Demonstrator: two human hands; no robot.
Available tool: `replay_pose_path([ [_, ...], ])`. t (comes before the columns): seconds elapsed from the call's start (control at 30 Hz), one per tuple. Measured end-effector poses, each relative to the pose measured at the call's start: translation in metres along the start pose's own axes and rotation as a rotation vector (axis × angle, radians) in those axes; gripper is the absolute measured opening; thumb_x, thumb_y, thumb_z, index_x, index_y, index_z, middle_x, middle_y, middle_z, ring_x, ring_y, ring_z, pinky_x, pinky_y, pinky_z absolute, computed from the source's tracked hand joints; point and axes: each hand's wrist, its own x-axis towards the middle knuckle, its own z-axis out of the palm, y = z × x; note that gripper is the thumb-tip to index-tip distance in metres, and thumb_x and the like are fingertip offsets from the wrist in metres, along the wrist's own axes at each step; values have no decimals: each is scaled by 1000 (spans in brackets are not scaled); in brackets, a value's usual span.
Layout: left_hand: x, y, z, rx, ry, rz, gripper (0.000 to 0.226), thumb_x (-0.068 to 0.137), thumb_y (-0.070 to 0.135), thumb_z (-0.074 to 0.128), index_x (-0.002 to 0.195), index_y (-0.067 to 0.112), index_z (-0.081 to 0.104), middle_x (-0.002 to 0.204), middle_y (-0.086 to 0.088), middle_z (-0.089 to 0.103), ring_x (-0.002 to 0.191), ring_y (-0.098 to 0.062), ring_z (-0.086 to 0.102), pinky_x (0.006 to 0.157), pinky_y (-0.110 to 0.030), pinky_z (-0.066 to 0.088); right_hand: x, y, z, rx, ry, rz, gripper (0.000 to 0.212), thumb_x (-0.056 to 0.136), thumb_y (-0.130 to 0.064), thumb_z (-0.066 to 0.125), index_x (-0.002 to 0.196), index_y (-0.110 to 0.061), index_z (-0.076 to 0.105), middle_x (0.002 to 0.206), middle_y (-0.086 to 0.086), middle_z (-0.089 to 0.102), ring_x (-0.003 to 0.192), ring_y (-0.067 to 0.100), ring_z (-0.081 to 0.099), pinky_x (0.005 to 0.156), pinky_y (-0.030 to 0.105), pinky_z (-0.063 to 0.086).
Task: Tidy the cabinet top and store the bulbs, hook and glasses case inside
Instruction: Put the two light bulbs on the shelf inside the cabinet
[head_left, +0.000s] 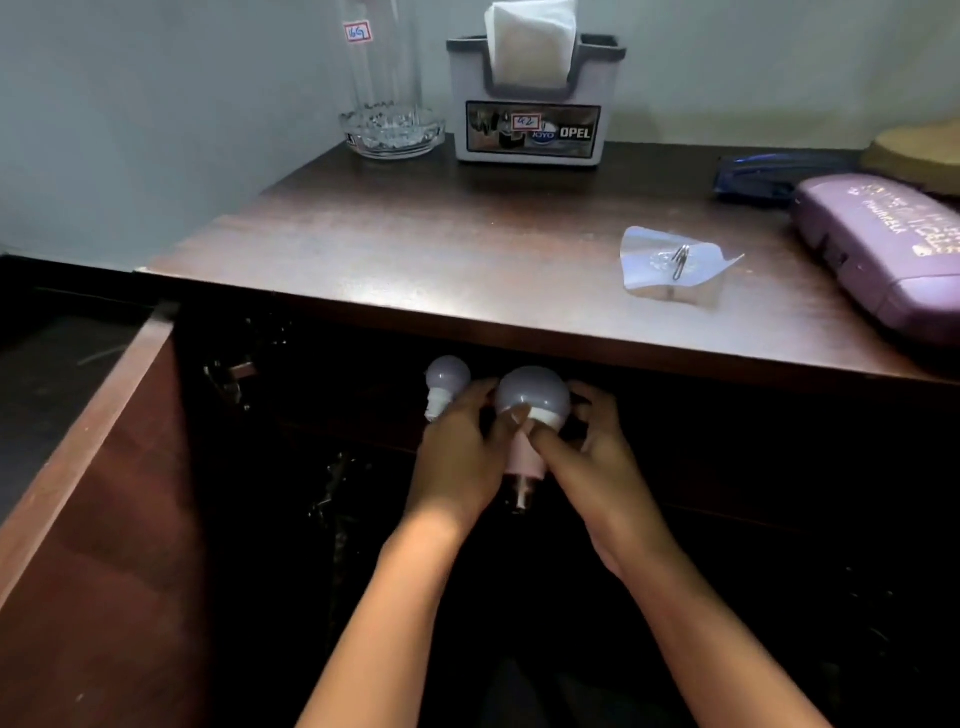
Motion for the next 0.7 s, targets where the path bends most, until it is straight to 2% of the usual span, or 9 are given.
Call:
replay_pose_path([
  [0.1, 21, -3, 1, 62, 8, 7, 32, 91, 32, 52, 115, 13, 60, 112, -13, 66, 104, -29, 62, 89, -38, 50, 17, -2, 8, -32, 21, -1, 62, 68, -25, 64, 125, -16, 43, 123, 12, 57, 112, 24, 56, 98, 46, 46],
  [0.2, 35, -2, 5, 61, 2, -23, 31, 92, 30, 52, 109, 7, 63, 110, -17, 67, 103, -31, 63, 90, -40, 50, 31, 1, 13, -99, 41, 4, 60, 63, -33, 62, 117, -11, 50, 115, 15, 62, 106, 28, 60, 95, 48, 48],
  [0.27, 40, 0, 8, 110, -5, -33, 31, 93, 27, 50, 109, 5, 63, 111, -17, 67, 104, -30, 62, 88, -33, 49, 37, 3, 14, -147, 44, 14, 56, 65, -32, 62, 114, -6, 53, 111, 19, 63, 105, 32, 61, 93, 49, 48],
  [0.4, 42, 2, 12, 140, 4, -34, 29, 94, 21, 45, 109, 2, 62, 111, -18, 66, 102, -30, 61, 71, -19, 37, 43, 3, 14, -209, 38, 3, 31, 79, -15, 61, 107, 0, 58, 108, 24, 65, 104, 35, 61, 91, 48, 47],
  [0.5, 42, 4, 12, 179, 26, -41, 29, 94, 22, 46, 106, 2, 64, 109, -18, 66, 102, -31, 60, 61, -12, 28, 44, 2, 14, -246, 42, -26, 30, 83, -17, 59, 106, 2, 60, 108, 25, 65, 104, 35, 61, 90, 46, 48],
  [0.7, 47, 7, 15, 311, 55, -54, 36, 90, 32, 48, 93, 0, 64, 103, -24, 64, 100, -40, 59, 74, -30, 39, 43, 1, 12, -318, 52, -19, 36, 89, -29, 51, 109, 0, 59, 112, 22, 65, 110, 33, 58, 91, 38, 48],
])
